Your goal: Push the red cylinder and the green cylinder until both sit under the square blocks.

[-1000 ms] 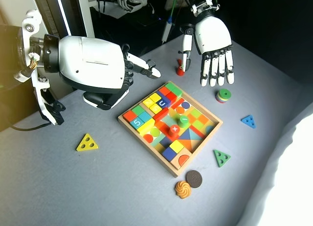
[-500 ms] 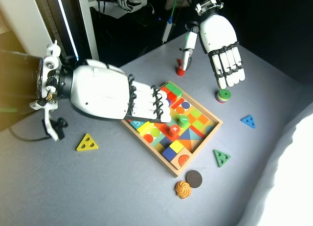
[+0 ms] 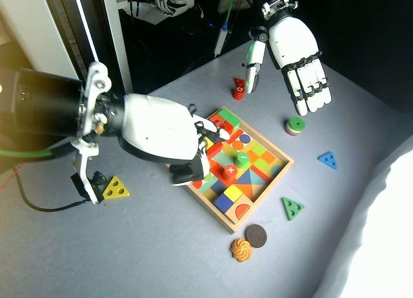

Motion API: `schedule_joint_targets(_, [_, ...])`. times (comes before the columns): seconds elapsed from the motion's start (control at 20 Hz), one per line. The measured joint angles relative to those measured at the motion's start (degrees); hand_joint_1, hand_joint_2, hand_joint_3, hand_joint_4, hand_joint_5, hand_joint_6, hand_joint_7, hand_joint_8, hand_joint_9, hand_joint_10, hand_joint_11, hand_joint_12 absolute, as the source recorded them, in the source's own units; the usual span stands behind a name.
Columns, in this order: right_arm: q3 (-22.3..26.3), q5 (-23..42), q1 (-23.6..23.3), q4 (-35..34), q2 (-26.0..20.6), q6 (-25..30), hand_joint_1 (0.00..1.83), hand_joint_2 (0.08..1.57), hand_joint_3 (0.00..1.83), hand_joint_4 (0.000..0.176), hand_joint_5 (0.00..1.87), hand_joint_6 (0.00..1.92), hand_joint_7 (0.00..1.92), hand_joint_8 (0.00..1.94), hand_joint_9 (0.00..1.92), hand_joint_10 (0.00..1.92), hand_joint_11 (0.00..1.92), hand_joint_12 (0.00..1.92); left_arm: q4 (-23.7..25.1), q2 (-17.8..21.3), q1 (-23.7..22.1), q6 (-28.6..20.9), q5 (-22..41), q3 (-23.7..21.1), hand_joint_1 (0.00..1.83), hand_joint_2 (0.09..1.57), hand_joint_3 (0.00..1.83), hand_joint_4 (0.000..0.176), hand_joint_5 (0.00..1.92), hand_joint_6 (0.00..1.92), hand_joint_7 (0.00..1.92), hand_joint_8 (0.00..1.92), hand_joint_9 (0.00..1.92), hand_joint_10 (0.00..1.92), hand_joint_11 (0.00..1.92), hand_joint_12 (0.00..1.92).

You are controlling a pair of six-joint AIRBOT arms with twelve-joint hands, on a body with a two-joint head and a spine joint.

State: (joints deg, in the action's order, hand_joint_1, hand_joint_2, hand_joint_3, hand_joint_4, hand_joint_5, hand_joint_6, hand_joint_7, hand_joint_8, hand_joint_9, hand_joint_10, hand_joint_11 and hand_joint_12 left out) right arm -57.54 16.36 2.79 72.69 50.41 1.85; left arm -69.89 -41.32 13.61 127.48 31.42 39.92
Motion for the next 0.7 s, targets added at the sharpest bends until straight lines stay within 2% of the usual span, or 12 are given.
schedule_joint_targets(0.05, [-0.9,-0.3,-1.0,6.0,1.2,7.0,1.16,1.0,0.0,0.0,0.36,0.04,1.61,1.94,1.75,1.92,1.83,1.92,-0.1,0.0,0.0,0.0,0.3,0.0,0.0,1.14,0.03,0.0,0.0,0.0,0.0,0.0,0.0,0.0,0.0,0.0])
schedule_joint_targets(0.1, [-1.8,0.1,-1.4,10.7,2.3,13.2,1.22,1.0,0.0,0.0,0.32,0.02,1.71,1.94,1.89,1.92,1.9,1.92,-0.2,0.0,0.0,0.2,0.3,0.0,0.0,1.14,0.03,0.0,0.0,0.0,0.0,0.0,0.0,0.0,0.0,0.0])
schedule_joint_targets(0.15, [-2.4,0.5,-1.4,12.5,3.0,14.4,1.3,1.02,0.01,0.0,0.18,0.0,1.81,1.94,1.91,1.92,1.92,1.92,-0.3,0.0,0.0,0.3,0.3,0.0,0.0,1.13,0.02,0.0,0.0,0.0,0.0,0.0,0.0,0.0,0.02,0.01])
schedule_joint_targets(0.25, [-4.1,1.4,-1.4,18.5,5.0,18.0,1.38,1.03,0.01,0.0,0.12,0.0,1.81,1.94,1.92,1.92,1.92,1.92,-0.9,0.0,0.2,1.3,0.2,0.0,0.0,1.14,0.02,0.0,0.0,0.0,0.0,0.0,0.0,0.0,0.02,0.01])
schedule_joint_targets(0.3, [-5.5,1.8,-1.3,21.3,6.3,21.5,1.42,1.05,0.02,0.0,0.11,0.0,1.8,1.94,1.92,1.92,1.92,1.92,-1.4,0.0,0.1,2.4,0.2,-0.1,0.0,1.14,0.02,0.0,0.0,0.0,0.0,0.0,0.0,0.0,0.01,0.01])
schedule_joint_targets(0.4, [-8.1,2.1,-0.3,22.8,8.7,24.2,1.52,1.12,0.04,0.0,0.06,0.0,1.68,1.94,1.92,1.92,1.92,1.92,-3.2,0.0,0.1,3.9,0.1,-0.7,0.0,1.16,0.03,0.0,0.0,0.0,0.0,0.0,0.0,0.0,0.01,0.01])
schedule_joint_targets(0.55, [-11.4,2.4,0.0,22.7,11.9,25.0,1.77,1.17,0.05,0.0,0.03,0.0,1.79,1.94,1.92,1.92,1.92,1.92,-3.5,0.0,0.2,4.8,0.5,-1.2,0.0,1.18,0.03,0.0,0.0,0.0,0.0,0.0,0.0,0.0,0.03,0.02])
schedule_joint_targets(0.6, [-12.4,2.4,0.0,23.3,13.0,25.2,1.8,1.17,0.05,0.0,0.02,0.0,1.81,1.94,1.92,1.92,1.92,1.92,-3.7,0.0,0.2,5.2,0.5,-1.3,0.0,1.18,0.03,0.0,0.0,0.0,0.0,0.0,0.0,0.0,0.01,0.01])
schedule_joint_targets(0.7, [-13.9,2.7,0.3,28.2,15.1,29.7,1.83,1.19,0.06,0.0,0.03,0.01,1.85,1.94,1.92,1.92,1.92,1.92,-4.3,-0.2,0.2,5.2,0.5,-1.4,0.0,1.2,0.03,0.0,0.0,0.0,0.0,0.0,0.0,0.0,0.02,0.02])
